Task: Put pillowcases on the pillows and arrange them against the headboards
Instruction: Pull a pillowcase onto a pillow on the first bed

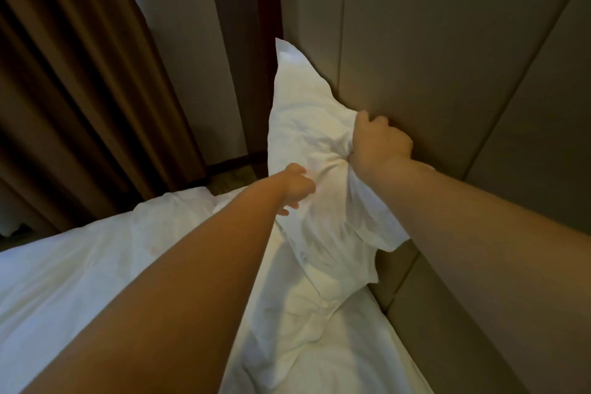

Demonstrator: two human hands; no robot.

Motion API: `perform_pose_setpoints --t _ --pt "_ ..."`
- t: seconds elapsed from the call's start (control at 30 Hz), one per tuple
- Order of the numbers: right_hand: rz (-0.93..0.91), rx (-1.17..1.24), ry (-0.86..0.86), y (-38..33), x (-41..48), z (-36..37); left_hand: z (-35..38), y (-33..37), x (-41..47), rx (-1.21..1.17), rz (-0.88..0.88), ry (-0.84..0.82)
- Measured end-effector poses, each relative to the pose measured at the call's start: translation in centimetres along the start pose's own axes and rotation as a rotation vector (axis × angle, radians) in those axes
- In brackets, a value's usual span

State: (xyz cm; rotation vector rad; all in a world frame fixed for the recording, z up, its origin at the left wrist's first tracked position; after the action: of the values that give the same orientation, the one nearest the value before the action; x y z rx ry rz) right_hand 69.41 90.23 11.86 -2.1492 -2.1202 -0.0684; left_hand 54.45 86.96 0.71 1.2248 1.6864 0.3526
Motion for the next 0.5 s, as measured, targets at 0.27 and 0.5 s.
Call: perform_pose_setpoints --t 0.27,0.5 --pt "-0.552 -0.241 0.261 -11.3 -8.5 -1.7 -1.1 -11.0 -1.9 0.226 -0.177 0.096" --pt "-0.570 -0.107 -0.315 -13.4 -17.2 19.2 2.3 -29.0 -3.8 0.286 -0.554 0.066"
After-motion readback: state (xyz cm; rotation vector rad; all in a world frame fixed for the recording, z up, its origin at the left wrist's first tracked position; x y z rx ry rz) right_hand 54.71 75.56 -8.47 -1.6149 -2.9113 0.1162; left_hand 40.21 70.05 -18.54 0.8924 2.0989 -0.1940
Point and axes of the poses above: each hand's wrist, its own x-axis towards the middle knuckle, its own z-axis out of the palm, y = z × x, the point moved 10 cm from there along x, towards the middle knuckle
